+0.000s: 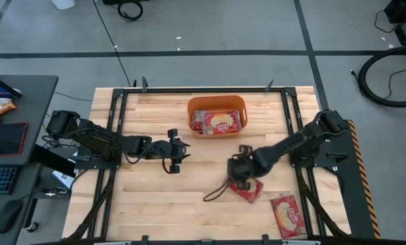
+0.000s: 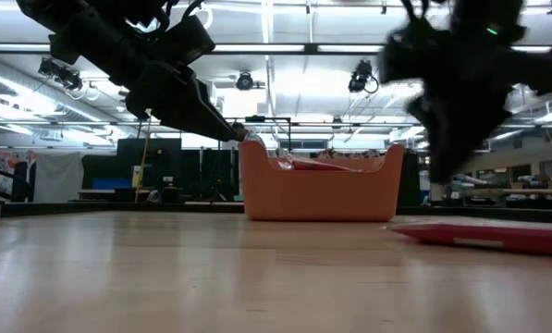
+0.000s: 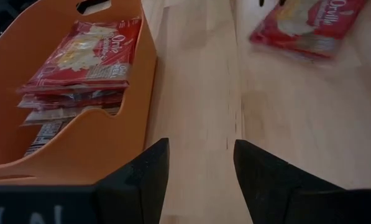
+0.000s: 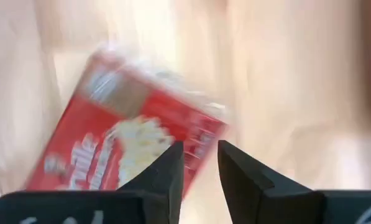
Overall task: Sort popcorn bags into baskets
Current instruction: Put the top red popcorn bag into the orange bin
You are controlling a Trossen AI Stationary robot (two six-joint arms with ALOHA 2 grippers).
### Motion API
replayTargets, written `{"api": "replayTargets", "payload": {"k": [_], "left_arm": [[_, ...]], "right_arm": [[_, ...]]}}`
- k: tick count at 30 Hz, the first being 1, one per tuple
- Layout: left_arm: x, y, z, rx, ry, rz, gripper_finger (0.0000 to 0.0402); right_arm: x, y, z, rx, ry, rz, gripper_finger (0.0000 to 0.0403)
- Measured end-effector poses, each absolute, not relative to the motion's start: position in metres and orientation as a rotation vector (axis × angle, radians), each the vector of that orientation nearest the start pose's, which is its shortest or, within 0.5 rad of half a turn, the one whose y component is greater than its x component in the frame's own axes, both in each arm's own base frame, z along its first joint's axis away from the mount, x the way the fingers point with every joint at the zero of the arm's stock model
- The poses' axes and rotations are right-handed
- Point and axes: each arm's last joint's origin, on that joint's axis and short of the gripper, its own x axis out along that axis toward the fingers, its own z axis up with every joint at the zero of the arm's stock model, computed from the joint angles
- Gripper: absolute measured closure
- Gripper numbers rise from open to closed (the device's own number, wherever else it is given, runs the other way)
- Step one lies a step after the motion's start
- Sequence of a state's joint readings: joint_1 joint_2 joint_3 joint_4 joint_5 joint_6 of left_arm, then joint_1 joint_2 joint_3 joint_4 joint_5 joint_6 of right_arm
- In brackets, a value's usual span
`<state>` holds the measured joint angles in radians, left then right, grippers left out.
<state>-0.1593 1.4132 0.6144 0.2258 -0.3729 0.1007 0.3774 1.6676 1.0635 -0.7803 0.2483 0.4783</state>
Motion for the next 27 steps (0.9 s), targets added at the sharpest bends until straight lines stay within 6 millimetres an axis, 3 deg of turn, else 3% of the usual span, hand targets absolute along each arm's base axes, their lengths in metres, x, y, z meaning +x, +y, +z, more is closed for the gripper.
{"api": "replayTargets", "payload": {"k": [4,8,15,21,24,27], "left_arm": [[0.27,-0.033,0.178,0.249,0.576,0.18,0.0217],[0.269,-0.032,0.177,0.245,0.591,0.181,0.0217],[0.269,-0.032,0.177,0.22,0.591,0.189,0.0217],[0.268,-0.032,0.176,0.221,0.594,0.188,0.0217],[0.268,-0.032,0.176,0.222,0.602,0.188,0.0217],[0.268,-0.032,0.176,0.221,0.604,0.188,0.0217]], "right_arm": [[0.296,0.105,0.204,0.005,1.221,-0.158,0.0305],[0.295,0.118,0.206,0.026,1.211,-0.083,0.0307],[0.286,0.158,0.194,-0.101,1.105,0.048,0.0307],[0.286,0.193,0.156,-0.239,1.089,0.081,0.0307],[0.278,0.199,0.145,-0.261,1.159,0.061,0.0305],[0.27,0.196,0.151,-0.211,1.2,0.002,0.0305]]}}
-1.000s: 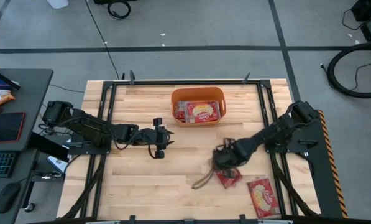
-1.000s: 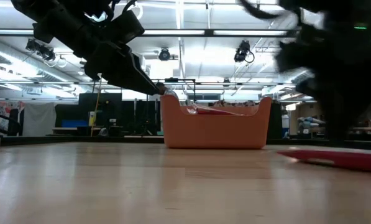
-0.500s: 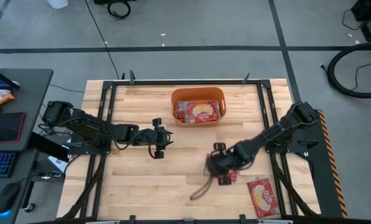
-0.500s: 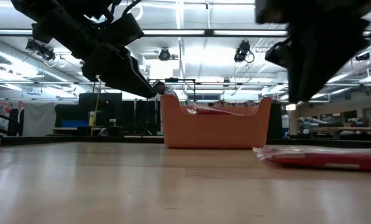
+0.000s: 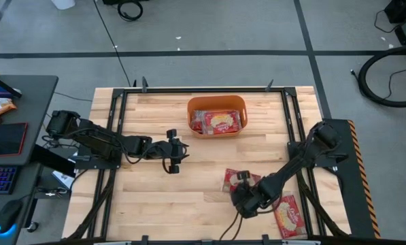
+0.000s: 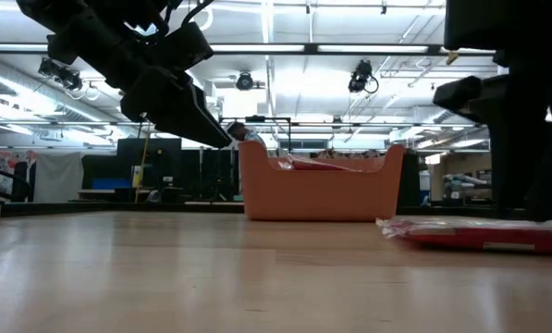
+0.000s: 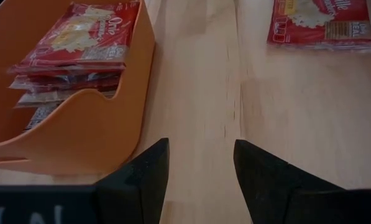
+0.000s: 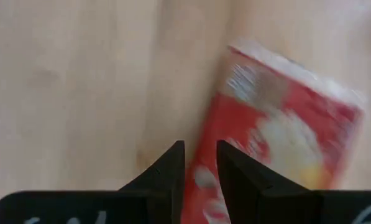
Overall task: Sort popcorn bags into baskets
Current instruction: Put the top red popcorn bag into the orange bin
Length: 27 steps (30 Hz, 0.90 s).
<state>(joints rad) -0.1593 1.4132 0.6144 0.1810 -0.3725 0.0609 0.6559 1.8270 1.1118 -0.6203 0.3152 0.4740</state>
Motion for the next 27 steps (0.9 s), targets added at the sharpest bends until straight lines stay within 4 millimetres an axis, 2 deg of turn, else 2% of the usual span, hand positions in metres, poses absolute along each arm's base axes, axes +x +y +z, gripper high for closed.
{"api": "replayTargets", "payload": {"k": [4,14,20,27], "left_arm": [[0.268,-0.032,0.176,0.222,0.604,0.188,0.0217],[0.268,-0.032,0.176,0.222,0.604,0.188,0.0217],[0.268,-0.032,0.176,0.222,0.603,0.188,0.0217],[0.268,-0.032,0.176,0.222,0.602,0.188,0.0217]], "right_arm": [[0.261,0.191,0.166,-0.185,1.252,0.008,0.0304],[0.255,0.185,0.154,-0.185,1.304,-0.005,0.0304],[0.251,0.16,0.136,-0.203,1.328,-0.111,0.0311],[0.26,0.128,0.132,-0.39,1.366,-0.161,0.0312]]}}
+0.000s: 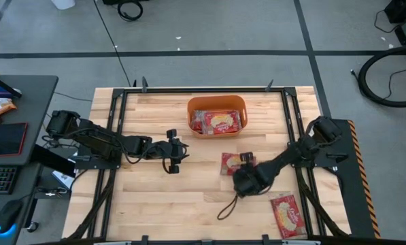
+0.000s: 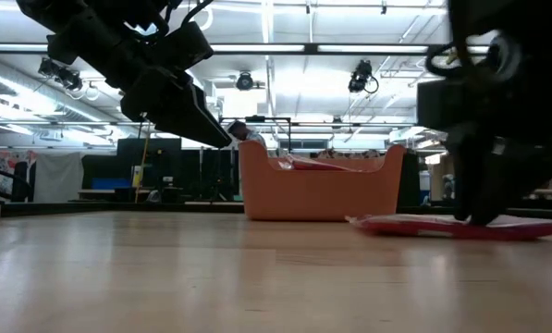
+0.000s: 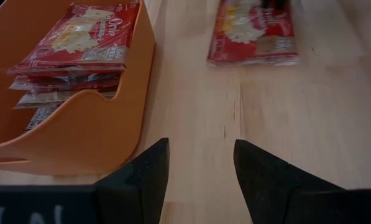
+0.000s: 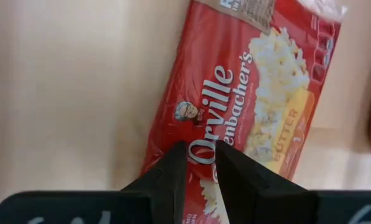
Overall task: Sort popcorn bags into baskets
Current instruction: Put the top red popcorn bag into the orange bin
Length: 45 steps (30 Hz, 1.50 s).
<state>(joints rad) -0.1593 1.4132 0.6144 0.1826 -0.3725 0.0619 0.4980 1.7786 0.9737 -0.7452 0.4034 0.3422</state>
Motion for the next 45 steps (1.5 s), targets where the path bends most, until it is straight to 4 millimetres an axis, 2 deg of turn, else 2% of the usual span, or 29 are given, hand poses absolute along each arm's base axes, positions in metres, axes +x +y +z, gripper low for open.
{"api": "replayTargets", "payload": {"k": [6,9,13,19,22,32,36,40,45], "left_arm": [[0.268,-0.032,0.176,0.222,0.603,0.188,0.0217],[0.268,-0.032,0.176,0.222,0.602,0.188,0.0217],[0.268,-0.032,0.176,0.222,0.603,0.188,0.0217],[0.268,-0.032,0.176,0.219,0.602,0.189,0.0217],[0.268,-0.032,0.176,0.217,0.602,0.19,0.0217],[0.268,-0.032,0.176,0.216,0.602,0.19,0.0217],[0.268,-0.032,0.176,0.215,0.602,0.19,0.0217],[0.268,-0.032,0.176,0.215,0.602,0.19,0.0217],[0.268,-0.032,0.176,0.215,0.602,0.19,0.0217]], "right_arm": [[0.271,0.112,0.142,-0.376,1.403,-0.188,0.0312],[0.28,0.114,0.156,-0.34,1.359,-0.186,0.0312],[0.283,0.123,0.159,-0.288,1.324,-0.158,0.0312],[0.283,0.127,0.152,-0.169,1.214,-0.28,0.0304],[0.282,0.126,0.149,-0.165,1.187,-0.311,0.0293],[0.271,0.121,0.13,-0.12,1.184,-0.345,0.0218],[0.269,0.121,0.127,-0.164,1.164,-0.346,0.0199],[0.263,0.118,0.121,-0.194,1.153,-0.376,0.0208],[0.257,0.115,0.113,-0.207,1.13,-0.384,0.0256]]}}
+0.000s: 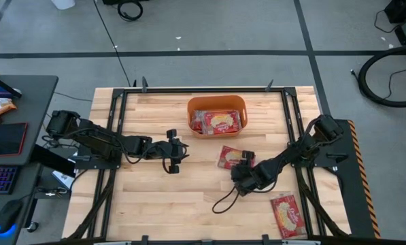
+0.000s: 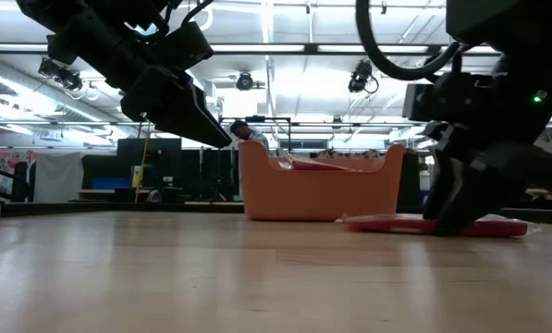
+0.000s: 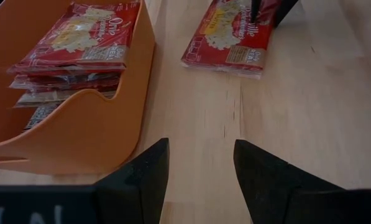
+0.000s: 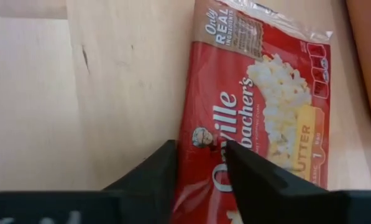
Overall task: Sort popcorn bags into baskets
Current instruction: Put the top red popcorn bag into the orange bin
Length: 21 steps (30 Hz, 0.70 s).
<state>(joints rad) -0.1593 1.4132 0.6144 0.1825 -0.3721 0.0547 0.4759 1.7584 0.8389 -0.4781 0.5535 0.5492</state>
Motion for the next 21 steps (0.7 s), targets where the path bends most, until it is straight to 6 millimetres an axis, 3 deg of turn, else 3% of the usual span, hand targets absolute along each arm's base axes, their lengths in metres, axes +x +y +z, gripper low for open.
{"api": "replayTargets", "payload": {"k": [9,15,21], "left_arm": [[0.268,-0.032,0.176,0.215,0.602,0.19,0.0217],[0.268,-0.032,0.176,0.215,0.602,0.19,0.0217],[0.268,-0.032,0.176,0.215,0.602,0.19,0.0217]], "right_arm": [[0.256,0.113,0.111,-0.238,1.117,-0.398,0.0381],[0.268,0.12,0.128,-0.323,1.172,-0.334,0.0377],[0.29,0.129,0.178,-0.511,1.167,-0.33,0.0376]]}}
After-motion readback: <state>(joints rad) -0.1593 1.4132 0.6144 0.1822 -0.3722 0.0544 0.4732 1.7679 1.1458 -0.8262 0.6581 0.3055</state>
